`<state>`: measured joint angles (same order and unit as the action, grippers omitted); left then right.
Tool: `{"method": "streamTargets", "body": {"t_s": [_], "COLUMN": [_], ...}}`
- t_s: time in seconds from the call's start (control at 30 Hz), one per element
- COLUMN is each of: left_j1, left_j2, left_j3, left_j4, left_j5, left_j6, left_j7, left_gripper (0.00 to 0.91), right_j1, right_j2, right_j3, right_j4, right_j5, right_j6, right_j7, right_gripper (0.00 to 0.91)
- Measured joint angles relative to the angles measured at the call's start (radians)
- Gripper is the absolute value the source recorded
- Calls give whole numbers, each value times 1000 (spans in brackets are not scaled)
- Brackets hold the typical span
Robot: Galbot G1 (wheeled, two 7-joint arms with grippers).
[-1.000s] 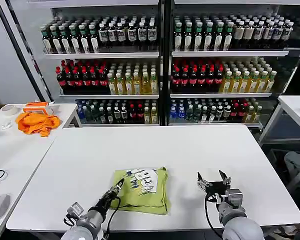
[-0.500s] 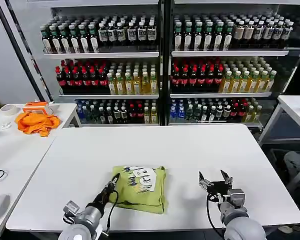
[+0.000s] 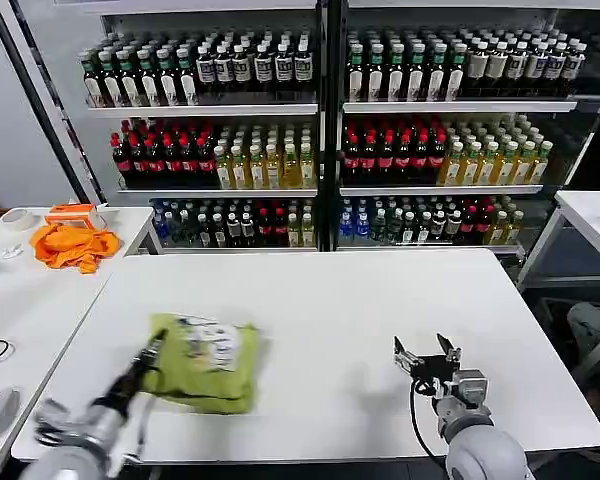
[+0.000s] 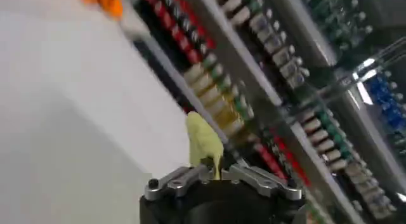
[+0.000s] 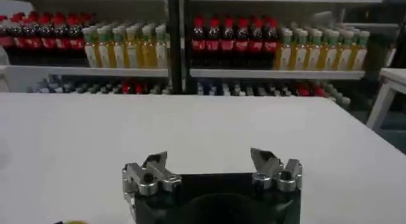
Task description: Fold and organize the clothes.
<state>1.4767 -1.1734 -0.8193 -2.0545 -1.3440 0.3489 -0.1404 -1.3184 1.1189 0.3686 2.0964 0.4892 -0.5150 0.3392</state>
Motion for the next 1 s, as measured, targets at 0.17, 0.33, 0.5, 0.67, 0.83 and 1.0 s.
{"method": "streamTargets", "body": {"t_s": [0.17, 0.33, 0.5, 0.67, 0.83, 1.0], "left_j1": [6, 21, 27, 3, -42, -112], "left_j2": [161, 260, 290, 283, 281, 267], "left_j3": [-131, -144, -20, 145, 284, 409], "left_j4": [-33, -44, 10, 70, 68, 56], "left_j5": [14, 129, 386, 699, 900, 974], "left_j6": [37, 37, -33, -107, -133, -126], "left_j7": [12, 46, 78, 87, 93, 92], "left_gripper": [20, 20, 20, 20, 20, 20], "right_j1": [11, 9, 4, -4, -15, -29], "right_j2": [0, 5, 13, 17, 14, 20], "right_j3": [-1, 2, 7, 16, 29, 42], "right_j4": [-5, -16, -24, -22, -15, -9], "right_j5": [7, 5, -2, -4, -4, -9], "right_j6": [4, 13, 21, 22, 22, 22], "right_j7": [-3, -9, -11, -9, -8, -8], "right_gripper": [907, 907, 907, 907, 907, 907]}}
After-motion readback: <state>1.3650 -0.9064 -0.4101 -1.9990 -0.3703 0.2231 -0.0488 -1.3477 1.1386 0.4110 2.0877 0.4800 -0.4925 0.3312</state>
